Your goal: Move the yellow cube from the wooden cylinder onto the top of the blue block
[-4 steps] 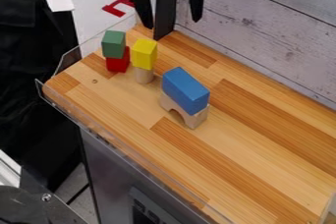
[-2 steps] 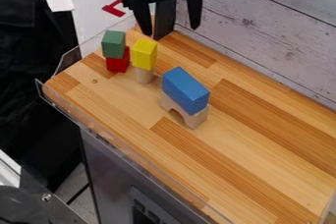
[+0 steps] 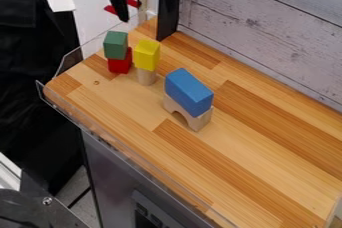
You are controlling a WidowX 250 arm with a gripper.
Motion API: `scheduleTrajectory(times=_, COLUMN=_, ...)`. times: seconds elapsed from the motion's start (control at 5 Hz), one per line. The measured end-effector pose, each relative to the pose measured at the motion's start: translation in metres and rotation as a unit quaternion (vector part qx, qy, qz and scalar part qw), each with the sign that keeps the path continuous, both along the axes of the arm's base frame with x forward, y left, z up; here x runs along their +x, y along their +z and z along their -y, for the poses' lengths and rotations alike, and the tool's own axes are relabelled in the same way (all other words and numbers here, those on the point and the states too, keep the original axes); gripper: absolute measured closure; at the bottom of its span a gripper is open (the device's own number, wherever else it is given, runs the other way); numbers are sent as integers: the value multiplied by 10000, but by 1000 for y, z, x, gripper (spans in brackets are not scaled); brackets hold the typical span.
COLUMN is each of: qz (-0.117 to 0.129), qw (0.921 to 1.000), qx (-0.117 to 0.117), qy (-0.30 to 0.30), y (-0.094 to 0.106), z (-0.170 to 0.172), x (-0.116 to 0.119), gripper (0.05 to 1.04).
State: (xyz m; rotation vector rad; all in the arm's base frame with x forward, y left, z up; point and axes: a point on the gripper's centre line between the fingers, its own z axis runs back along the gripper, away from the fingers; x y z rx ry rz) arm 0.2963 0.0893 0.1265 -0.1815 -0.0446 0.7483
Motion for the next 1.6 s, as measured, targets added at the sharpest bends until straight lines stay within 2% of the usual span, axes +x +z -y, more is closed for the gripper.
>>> scheduleTrajectory(times=0.2, qz=-511, qw=9973, qx=418, qy=-313, y=-6, z=-20, x=1, gripper=85)
scheduleTrajectory(times=0.4, qz=-817, qw=9886, qx=715, qy=-1047, y=-9, z=-23, x=6, gripper=85)
scheduleTrajectory(times=0.6, qz=-728, qw=9812, qx=759, qy=-1621, y=-17, z=-5, x=11, gripper=85)
scheduleTrajectory(times=1.0, qz=-311, qw=9769, qx=534, qy=-2046, y=-20, z=25, x=13, gripper=85)
scheduleTrajectory(times=1.2, qz=-251, qw=9788, qx=461, qy=-1981, y=-25, z=23, x=14, gripper=85)
scheduleTrajectory(times=1.6, qz=-319, qw=9814, qx=396, qy=-1851, y=-32, z=16, x=10, gripper=85)
